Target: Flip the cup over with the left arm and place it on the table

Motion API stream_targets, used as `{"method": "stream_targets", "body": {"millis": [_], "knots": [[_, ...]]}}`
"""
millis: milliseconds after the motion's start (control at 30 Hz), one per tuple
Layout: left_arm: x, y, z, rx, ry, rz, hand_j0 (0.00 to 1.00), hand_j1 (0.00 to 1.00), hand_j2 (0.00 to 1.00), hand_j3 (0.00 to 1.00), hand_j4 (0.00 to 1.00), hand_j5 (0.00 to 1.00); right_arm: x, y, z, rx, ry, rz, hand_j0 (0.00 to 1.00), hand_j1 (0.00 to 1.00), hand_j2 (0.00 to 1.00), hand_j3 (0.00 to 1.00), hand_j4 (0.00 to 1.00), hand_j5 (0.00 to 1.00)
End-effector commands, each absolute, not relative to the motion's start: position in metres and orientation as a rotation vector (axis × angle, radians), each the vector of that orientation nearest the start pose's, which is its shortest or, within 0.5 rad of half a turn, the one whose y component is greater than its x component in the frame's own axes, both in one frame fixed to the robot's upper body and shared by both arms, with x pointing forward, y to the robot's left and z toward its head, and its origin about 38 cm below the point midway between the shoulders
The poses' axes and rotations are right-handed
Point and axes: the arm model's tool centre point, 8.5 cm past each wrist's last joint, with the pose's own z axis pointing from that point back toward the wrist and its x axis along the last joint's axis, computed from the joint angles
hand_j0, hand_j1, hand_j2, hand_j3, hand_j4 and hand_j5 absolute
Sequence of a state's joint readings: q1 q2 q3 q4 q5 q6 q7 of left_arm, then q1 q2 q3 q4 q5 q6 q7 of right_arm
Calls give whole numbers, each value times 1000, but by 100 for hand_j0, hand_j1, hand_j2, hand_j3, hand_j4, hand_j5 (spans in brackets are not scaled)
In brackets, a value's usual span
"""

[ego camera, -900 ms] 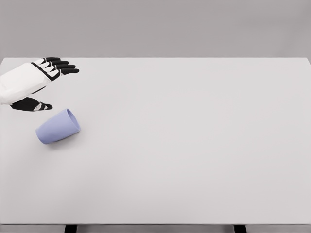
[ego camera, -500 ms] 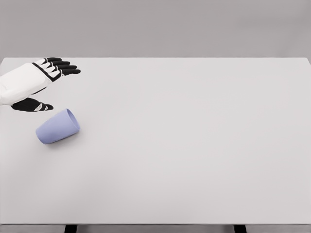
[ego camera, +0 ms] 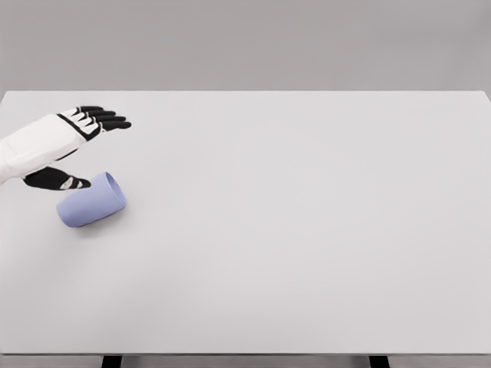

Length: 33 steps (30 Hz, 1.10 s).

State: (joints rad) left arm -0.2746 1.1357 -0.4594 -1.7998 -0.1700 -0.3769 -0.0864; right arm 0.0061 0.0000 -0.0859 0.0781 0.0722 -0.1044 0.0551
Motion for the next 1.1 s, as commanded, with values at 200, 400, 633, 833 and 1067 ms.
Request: {"method": "stream_targets", "body": {"millis": [200,400,633,833,1067], "knots": [[364,366,241,280,-1554,-1236,100,100,100,100,100,100,-20,-265,-260,-27,-21,-13,100,100,100,100,100,100],[361,369,217,177,-1414,-1131,100,100,100,100,100,100,-20,-265,-260,-27,-21,-13,100,100,100,100,100,100],[353,365,193,139,-1347,-1113,100,100,100,100,100,100,-20,-265,-260,-27,-21,-13,100,100,100,100,100,100],[355,370,190,196,-1345,-1058,100,100,100,100,100,100,-20,-265,-260,-27,-21,-13,100,100,100,100,100,100],[354,375,181,251,-1323,-994,100,100,100,100,100,100,-20,-265,-260,-27,-21,-13,100,100,100,100,100,100]]}}
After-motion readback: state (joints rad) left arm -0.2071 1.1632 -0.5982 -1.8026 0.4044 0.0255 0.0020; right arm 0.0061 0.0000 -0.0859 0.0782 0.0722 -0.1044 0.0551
